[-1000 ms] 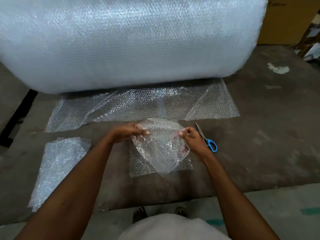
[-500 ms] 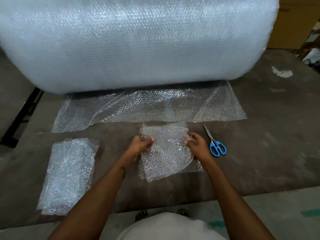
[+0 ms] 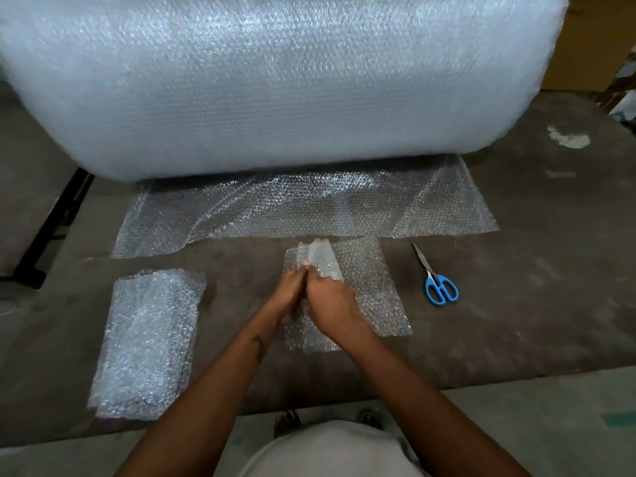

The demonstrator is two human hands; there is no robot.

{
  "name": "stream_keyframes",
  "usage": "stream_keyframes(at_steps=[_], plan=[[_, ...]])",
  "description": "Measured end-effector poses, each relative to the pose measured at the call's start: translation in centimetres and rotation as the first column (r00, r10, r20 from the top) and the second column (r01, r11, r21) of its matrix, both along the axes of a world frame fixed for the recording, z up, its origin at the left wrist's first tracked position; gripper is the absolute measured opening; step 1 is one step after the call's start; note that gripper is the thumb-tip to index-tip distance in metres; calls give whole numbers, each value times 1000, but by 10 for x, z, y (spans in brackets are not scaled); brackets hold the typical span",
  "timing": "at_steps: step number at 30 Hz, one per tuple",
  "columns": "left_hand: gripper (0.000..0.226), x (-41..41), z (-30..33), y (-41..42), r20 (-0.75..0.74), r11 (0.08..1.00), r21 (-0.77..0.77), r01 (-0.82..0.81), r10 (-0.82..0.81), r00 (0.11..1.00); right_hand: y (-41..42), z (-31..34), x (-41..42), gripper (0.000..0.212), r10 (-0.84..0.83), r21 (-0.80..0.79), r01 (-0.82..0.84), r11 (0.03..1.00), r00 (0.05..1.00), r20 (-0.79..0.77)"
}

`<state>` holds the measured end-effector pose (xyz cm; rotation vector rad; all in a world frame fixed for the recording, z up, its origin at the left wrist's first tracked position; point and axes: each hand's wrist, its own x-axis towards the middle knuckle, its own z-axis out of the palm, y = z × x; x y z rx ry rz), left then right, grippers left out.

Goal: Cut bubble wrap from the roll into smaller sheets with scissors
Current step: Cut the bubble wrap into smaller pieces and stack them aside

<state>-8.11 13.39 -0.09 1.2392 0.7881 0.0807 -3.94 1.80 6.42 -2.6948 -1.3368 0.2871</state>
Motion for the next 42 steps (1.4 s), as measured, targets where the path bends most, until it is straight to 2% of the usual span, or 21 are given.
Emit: stream_keyframes(at_steps=[3, 7, 9, 10, 12, 14, 16, 17, 18, 19, 21, 22, 24, 26, 28, 29, 31, 33, 36, 39, 42], plan=[[69, -6, 7, 1, 23, 970, -242, -18, 25, 999, 11, -6, -7, 41, 2, 80, 13, 997, 984, -181], [81, -20, 9, 13, 33, 958, -284, 42, -34, 999, 8, -9, -8, 43, 56, 261, 63, 963, 904, -423], [81, -25, 10, 18, 79, 945, -316, 87, -65, 995, 2, -12, -6, 45, 68, 349, 166, 922, 818, -570], [81, -26, 7, 20, 93, 945, -315, 86, -59, 994, -1, -13, -5, 44, 78, 385, 252, 888, 741, -667], [70, -28, 7, 26, 114, 956, -292, 25, 9, 993, -4, -12, -6, 40, 107, 469, 434, 769, 636, -764], [53, -31, 9, 31, 150, 960, -275, -43, 87, 985, -5, -12, -3, 37, -8, 589, 474, 655, 783, -621], [48, -36, 17, 36, 126, 981, -184, -58, 82, 989, -3, -19, 4, 33, -206, 599, 359, 716, 928, -309], [48, -39, 19, 39, 121, 990, -131, -44, 60, 991, -2, -21, 7, 31, -251, 556, 343, 757, 938, -238], [48, -43, 21, 42, 119, 996, -80, -26, 35, 992, -2, -22, 10, 31, -249, 504, 370, 780, 923, -292], [47, -47, 27, 43, 120, 999, -47, -2, 7, 993, -1, -20, 11, 34, -205, 471, 410, 781, 881, -427], [44, -53, 36, 45, 127, 1000, 23, 14, -16, 992, -1, -16, 10, 46, -17, 477, 519, 709, 689, -724], [41, -56, 38, 46, 131, 998, 58, -1, -7, 991, -1, -16, 6, 49, 47, 484, 560, 673, 620, -783], [43, -62, 42, 46, 115, 996, 77, -45, 36, 993, 0, -20, -2, 47, 59, 501, 604, 620, 601, -797], [61, -73, 41, 46, 100, 999, 23, -49, 46, 994, 6, -26, -13, 39, 5, 510, 619, 597, 632, -775], [74, -87, 35, 47, 62, 1000, 16, 8, -9, 998, 9, -32, -22, 33, 5, 520, 595, 613, 655, -755], [71, -95, 33, 46, 65, 999, 23, 26, -27, 997, 10, -35, -25, 34, 27, 531, 577, 620, 661, -750], [72, -109, 24, 45, 61, 1000, 5, -11, 11, 998, 11, -39, -29, 36, 56, 522, 549, 652, 652, -756], [78, -124, 26, 40, 45, 995, 11, -94, 94, 995, 12, -43, -34, 38, 102, 491, 537, 686, 596, -796], [62, -139, 40, 39, 124, 975, 77, -210, 200, 972, 19, -43, -41, 57, 205, 485, 492, 723, 518, -831], [56, -163, 45, 52, 123, 985, 26, -172, 167, 978, 31, -39, -58, 78, 232, 418, 452, 788, 412, -881], [56, -206, 44, 83, 103, 995, 26, -101, 97, 990, 52, -36, -89, 90, 208, 382, 383, 841, 423, -882]])
